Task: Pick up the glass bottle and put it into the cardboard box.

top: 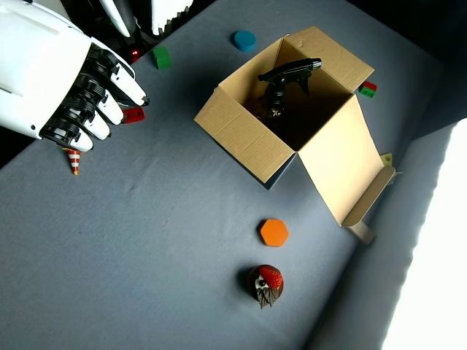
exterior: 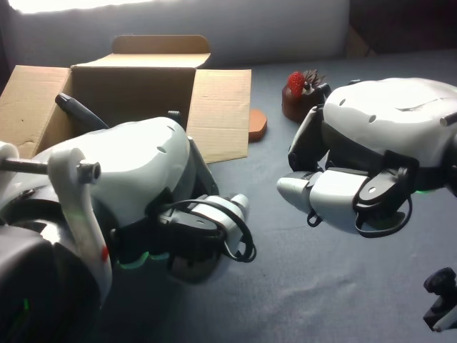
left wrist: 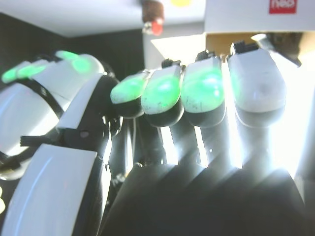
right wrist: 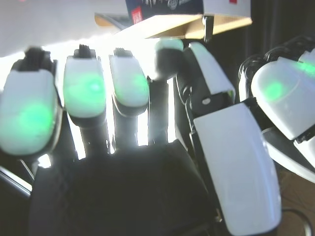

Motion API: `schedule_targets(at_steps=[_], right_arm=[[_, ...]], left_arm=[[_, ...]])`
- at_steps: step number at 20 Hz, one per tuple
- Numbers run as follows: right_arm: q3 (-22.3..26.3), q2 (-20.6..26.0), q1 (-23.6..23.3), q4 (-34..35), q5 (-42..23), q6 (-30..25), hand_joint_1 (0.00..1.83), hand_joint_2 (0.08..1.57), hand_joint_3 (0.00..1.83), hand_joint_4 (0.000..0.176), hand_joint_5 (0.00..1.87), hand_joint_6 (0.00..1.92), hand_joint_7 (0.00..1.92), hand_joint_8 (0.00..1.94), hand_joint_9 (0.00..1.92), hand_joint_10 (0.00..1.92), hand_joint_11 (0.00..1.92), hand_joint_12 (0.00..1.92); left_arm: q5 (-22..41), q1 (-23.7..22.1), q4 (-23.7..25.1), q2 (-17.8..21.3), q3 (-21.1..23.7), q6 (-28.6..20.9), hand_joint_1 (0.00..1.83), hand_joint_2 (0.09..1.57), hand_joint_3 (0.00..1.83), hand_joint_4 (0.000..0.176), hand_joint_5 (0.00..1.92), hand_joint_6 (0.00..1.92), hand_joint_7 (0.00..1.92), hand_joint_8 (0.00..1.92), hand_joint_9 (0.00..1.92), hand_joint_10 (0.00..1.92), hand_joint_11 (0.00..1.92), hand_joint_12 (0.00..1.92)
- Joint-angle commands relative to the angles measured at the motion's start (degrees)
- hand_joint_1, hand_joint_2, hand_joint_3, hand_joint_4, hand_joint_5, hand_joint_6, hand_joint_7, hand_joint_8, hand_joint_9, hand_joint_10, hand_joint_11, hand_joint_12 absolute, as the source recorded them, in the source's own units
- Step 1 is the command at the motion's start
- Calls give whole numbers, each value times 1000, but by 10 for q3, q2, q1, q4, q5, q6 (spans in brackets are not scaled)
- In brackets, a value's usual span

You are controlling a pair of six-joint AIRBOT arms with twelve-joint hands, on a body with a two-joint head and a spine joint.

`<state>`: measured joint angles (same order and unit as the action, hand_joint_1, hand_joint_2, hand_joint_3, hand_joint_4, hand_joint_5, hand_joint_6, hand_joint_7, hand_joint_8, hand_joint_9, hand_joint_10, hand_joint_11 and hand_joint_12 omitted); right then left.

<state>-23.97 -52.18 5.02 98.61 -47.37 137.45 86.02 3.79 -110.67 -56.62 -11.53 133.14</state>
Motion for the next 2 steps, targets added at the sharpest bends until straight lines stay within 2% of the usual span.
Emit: schedule_targets(at_steps=[1,2], right_arm=[[-2,3,-4,-40,-2,-4,742,1452,5,176,1221,1921,1370,1941,1436,1921,1549,1921],[-4,3,-5,-40,-1,-6,737,1454,5,176,1220,1921,1371,1941,1437,1921,1548,1921]], left_arm=[[2,-7,53,3,3,-5,526,1515,6,176,1212,1921,1327,1921,1366,1921,1368,1921],[2,-7,53,3,3,-5,527,1515,5,176,1212,1921,1327,1921,1366,1921,1368,1921]])
